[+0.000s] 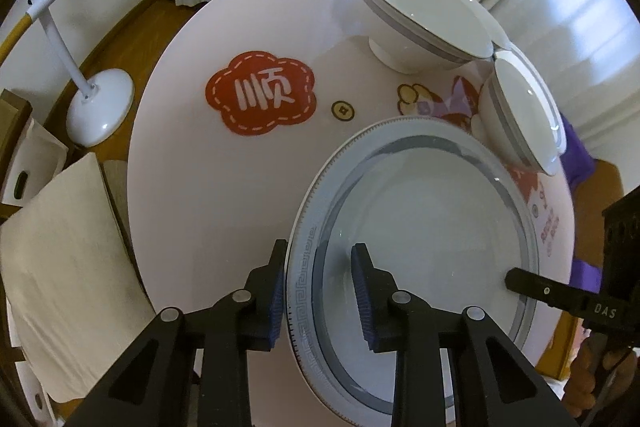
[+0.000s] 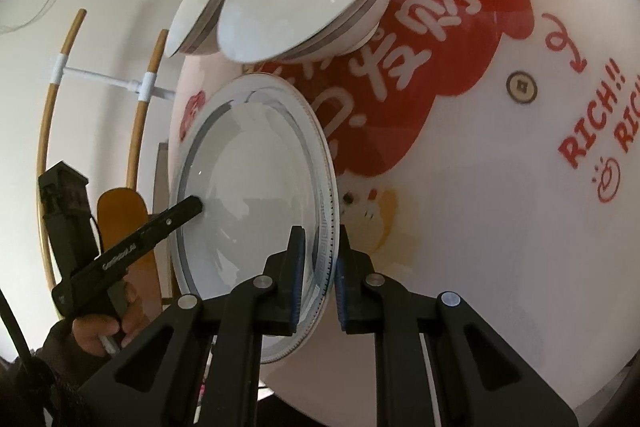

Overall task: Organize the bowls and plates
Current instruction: 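Close both grippers on the rim of the grey-rimmed plate, then lift the plate with both grippers and carry it toward the plate stack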

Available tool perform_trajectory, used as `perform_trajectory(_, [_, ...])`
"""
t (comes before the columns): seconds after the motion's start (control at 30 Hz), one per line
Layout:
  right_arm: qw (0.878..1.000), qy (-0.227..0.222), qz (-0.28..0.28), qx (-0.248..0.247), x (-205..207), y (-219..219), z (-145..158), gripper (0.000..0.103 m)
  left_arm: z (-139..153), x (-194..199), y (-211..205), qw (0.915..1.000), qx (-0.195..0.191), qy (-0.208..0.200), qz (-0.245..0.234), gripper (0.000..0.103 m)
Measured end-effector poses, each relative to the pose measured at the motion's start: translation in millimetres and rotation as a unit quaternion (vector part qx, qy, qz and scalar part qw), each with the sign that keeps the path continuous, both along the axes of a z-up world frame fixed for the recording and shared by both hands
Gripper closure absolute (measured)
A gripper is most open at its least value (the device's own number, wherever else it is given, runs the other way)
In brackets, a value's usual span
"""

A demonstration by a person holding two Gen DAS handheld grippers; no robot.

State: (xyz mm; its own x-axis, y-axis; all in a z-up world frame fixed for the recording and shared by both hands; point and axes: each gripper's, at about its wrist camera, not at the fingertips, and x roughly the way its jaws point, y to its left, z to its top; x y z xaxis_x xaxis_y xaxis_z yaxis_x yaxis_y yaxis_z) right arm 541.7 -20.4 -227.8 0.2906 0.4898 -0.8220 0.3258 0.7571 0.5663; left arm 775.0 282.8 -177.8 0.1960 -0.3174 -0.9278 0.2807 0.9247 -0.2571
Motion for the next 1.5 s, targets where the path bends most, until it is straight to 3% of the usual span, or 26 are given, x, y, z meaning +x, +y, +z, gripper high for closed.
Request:
perform_trajectory(0.53, [1.0, 0.017, -0.004, 0.001, -21.3, -4.9, 5.5, 0.091, 6.3, -19.6, 9.6, 0.9985, -0.051, 0.019, -0.008, 0.082])
perform_trajectory(0.9, [1.0, 0.018, 0.001, 0.0, -42.5, -14.5, 19.5, 0.091, 17.6, -39.0, 2.1, 0.9981, -0.057, 0.018, -0.019, 0.084])
perform_trajectory(1.03, [1.0, 0.019, 0.004, -0.009, -46.9, -23.9, 25.0, 0.091, 19.1, -48.8, -5.4, 0.9981, -0.056, 0.02, -0.017, 0.089])
perform_trajectory(1.5, [0.997, 0.012, 0.074, -0.013, -51.7, -94.6, 40.7, 0.091, 38.6, -94.7, -71.1, 0.9982, -0.045, 0.005, 0.04, 0.088])
